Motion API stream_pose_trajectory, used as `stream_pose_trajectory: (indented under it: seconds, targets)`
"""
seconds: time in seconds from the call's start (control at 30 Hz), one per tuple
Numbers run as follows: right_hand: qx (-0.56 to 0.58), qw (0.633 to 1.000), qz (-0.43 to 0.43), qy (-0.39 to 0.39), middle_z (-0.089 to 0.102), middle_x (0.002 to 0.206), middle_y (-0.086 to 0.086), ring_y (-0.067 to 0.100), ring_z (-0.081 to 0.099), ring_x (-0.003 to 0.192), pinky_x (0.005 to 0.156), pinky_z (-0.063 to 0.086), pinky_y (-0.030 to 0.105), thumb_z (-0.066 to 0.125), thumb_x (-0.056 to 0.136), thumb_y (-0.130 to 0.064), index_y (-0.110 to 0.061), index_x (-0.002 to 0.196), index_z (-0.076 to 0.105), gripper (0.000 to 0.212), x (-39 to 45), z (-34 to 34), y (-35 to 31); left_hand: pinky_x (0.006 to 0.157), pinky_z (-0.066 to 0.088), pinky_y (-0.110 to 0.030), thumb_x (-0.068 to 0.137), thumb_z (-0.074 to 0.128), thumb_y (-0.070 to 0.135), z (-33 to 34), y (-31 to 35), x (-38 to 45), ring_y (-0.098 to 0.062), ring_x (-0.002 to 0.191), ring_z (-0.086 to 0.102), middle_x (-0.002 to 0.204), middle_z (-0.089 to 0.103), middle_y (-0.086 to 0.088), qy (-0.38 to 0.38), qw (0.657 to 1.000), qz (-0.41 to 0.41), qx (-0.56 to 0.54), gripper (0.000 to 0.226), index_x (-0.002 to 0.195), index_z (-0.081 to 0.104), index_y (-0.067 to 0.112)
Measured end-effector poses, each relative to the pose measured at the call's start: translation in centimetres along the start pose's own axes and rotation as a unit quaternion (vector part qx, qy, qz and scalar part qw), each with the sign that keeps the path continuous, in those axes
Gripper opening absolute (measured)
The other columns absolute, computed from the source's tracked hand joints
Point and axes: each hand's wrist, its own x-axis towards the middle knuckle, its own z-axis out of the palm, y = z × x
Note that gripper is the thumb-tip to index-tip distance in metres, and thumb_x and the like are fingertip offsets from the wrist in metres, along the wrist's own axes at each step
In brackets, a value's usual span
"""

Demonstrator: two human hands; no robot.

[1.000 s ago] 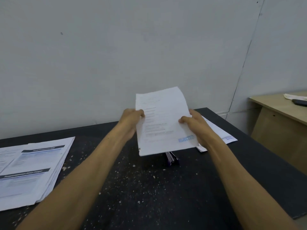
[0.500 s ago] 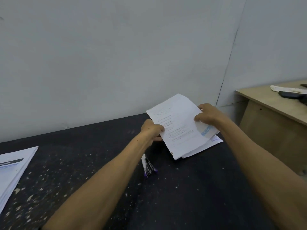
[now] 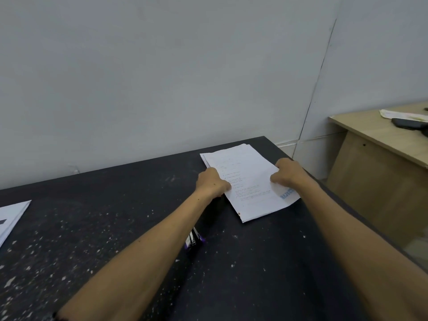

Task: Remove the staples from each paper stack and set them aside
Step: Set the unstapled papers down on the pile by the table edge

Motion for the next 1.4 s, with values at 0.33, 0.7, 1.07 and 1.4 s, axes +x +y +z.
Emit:
stream_pose_trajectory:
  seconds: [0.33,0.7,1.07,1.4]
  targets:
    - [-0.009,0.998,-0.040,0.044,0.064,0.114,0.011,0.030,0.060,0.099,0.080,0.051,0.040,0.067,0.092,-0.026,-0.005,0.105,0.068,0.024,0.4,1.0,1.9,0.084,0.063,-0.038,0.084,0.072,0.003,0.9,0.0,-0.3,-0.026,0.100,0.067,0.118,0.070,-0.009,0.053,0.998,0.017,0.001,0.023,0.107,0.068,0.002]
    - [-0.027,0.995,-0.082,0.042,0.054,0.143,0.002,0.032,0.051,0.129,0.107,0.048,0.047,0.059,0.100,-0.045,-0.028,0.147,0.053,0.050,-0.4,1.3,2.5,0.063,0.056,-0.028,0.085,0.072,0.007,0.5,-0.1,-0.6,-0.024,0.091,0.069,0.108,0.071,-0.009,0.059,0.997,0.014,0.044,0.018,0.102,0.068,0.002]
    - [-0.069,0.995,-0.044,0.061,0.047,0.144,0.001,0.032,0.044,0.134,0.092,0.049,0.048,0.054,0.102,-0.050,-0.019,0.142,0.052,0.049,-1.5,2.0,1.2,0.074,0.055,-0.029,0.079,0.087,0.036,-0.3,0.7,-1.7,-0.018,0.099,0.063,0.116,0.069,-0.003,0.012,0.997,0.031,0.073,0.045,0.108,0.067,0.008]
    - [-0.074,0.995,-0.024,0.064,0.046,0.146,0.006,0.035,0.047,0.133,0.095,0.048,0.049,0.056,0.101,-0.051,-0.017,0.141,0.053,0.052,-1.8,1.7,0.5,0.101,0.045,-0.037,0.063,0.088,0.067,1.0,1.0,-7.1,-0.022,0.129,0.035,0.140,0.028,-0.007,-0.103,0.965,0.076,0.229,0.101,0.135,0.040,0.014]
